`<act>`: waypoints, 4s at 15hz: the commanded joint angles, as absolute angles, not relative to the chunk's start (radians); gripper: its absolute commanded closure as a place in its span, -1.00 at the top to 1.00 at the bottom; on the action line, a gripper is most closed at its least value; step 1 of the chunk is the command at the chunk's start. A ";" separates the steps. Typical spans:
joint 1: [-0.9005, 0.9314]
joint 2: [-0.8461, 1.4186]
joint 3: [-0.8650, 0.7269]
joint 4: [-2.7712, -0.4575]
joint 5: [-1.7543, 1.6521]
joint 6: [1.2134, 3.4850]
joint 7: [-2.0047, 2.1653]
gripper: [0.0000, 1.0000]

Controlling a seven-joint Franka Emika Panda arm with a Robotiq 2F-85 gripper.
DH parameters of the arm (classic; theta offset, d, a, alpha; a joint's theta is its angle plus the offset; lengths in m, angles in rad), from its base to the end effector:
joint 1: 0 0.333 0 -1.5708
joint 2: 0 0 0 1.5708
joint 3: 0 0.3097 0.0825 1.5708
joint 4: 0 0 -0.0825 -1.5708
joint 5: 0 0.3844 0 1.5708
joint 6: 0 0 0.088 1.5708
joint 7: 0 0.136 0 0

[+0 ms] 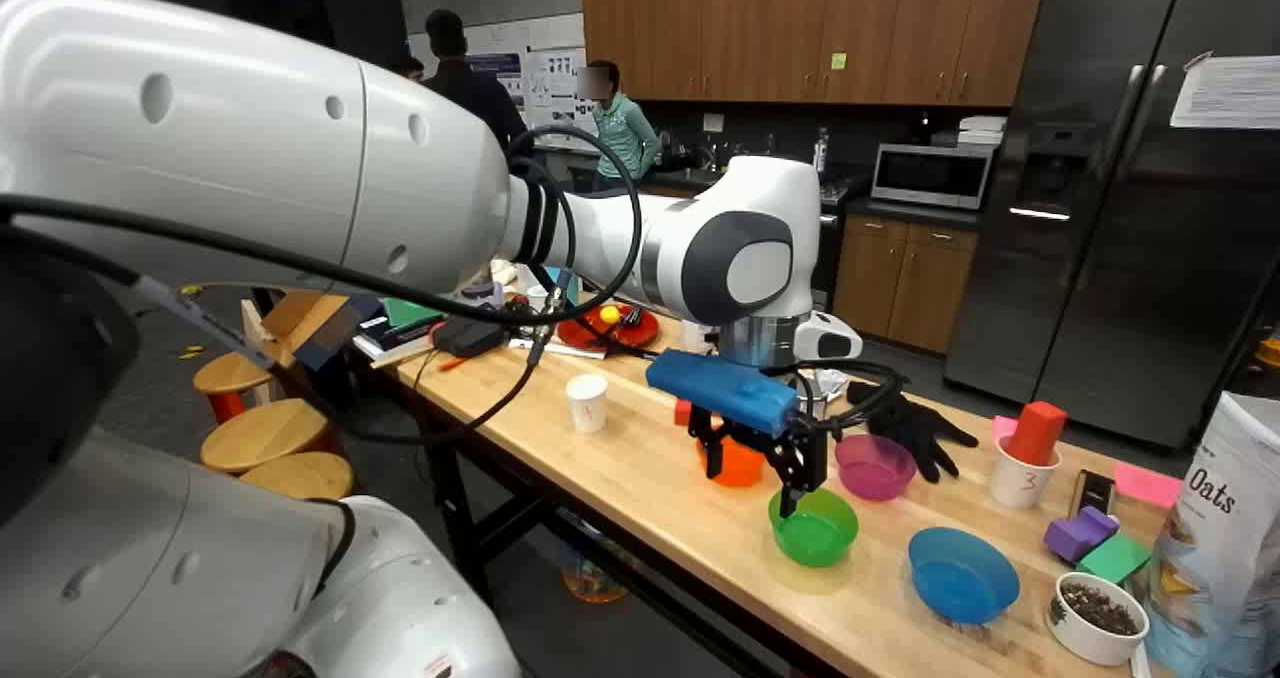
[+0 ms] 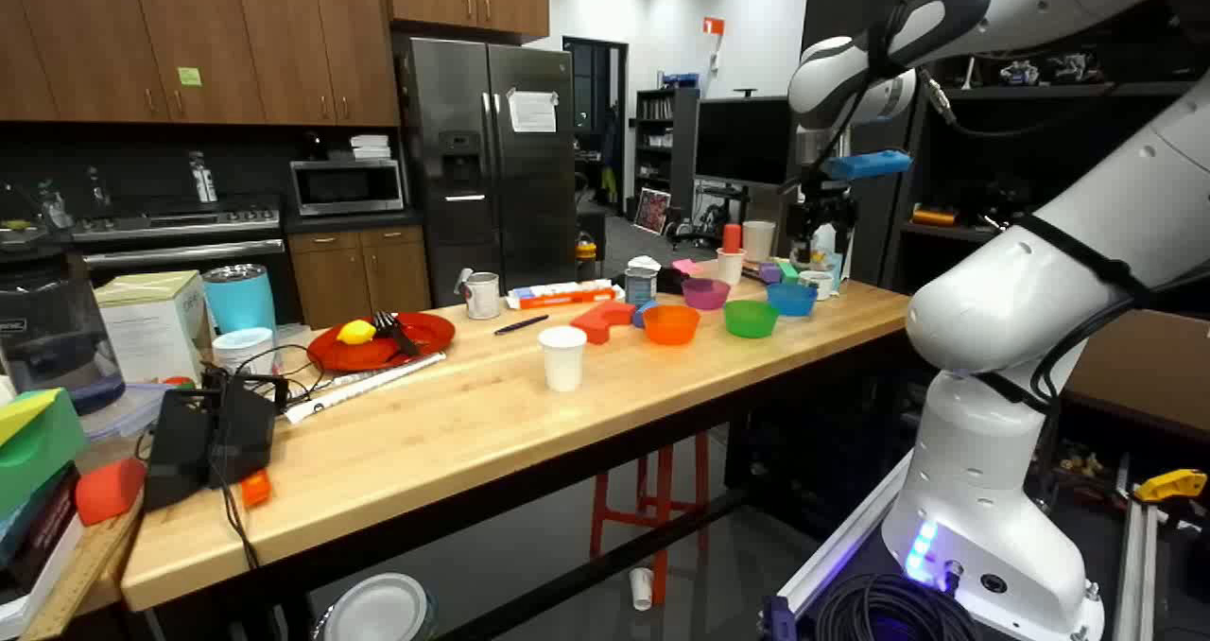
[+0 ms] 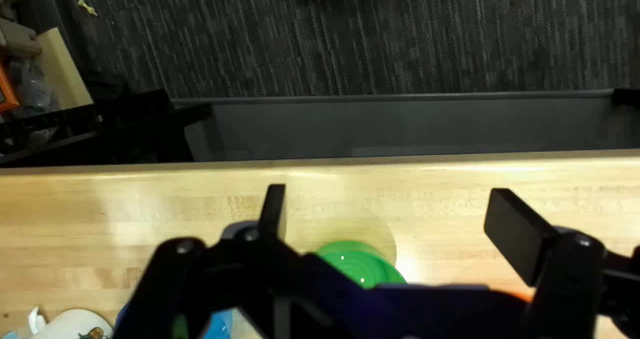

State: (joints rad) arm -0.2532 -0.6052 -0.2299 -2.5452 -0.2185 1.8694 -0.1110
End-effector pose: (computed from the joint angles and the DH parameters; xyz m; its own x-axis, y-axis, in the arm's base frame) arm 0.3105 -0.1859 0.4251 0.9634 -0.2533 -0.0880 -0.2483 -0.9666 0.0636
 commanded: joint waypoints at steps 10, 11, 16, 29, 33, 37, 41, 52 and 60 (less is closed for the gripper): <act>-0.252 -0.605 -0.231 -2.544 -0.219 1.868 -0.110 1.00; -0.252 -0.605 -0.231 -2.544 -0.219 1.868 -0.110 1.00; -0.252 -0.605 -0.231 -2.544 -0.219 1.868 -0.110 1.00; -0.310 -0.456 -0.366 -2.415 -0.389 2.168 -0.294 1.00; -0.302 -0.319 -0.494 -2.295 -0.343 2.360 -0.499 1.00; -0.281 -0.186 -0.592 -2.237 -0.180 2.473 -0.716 1.00; -0.284 -0.068 -0.623 -2.233 0.027 2.512 -0.985 1.00; -0.455 0.165 -0.488 -2.147 0.218 2.474 -1.187 1.00; -0.545 0.174 -0.393 -2.052 0.388 2.451 -1.270 1.00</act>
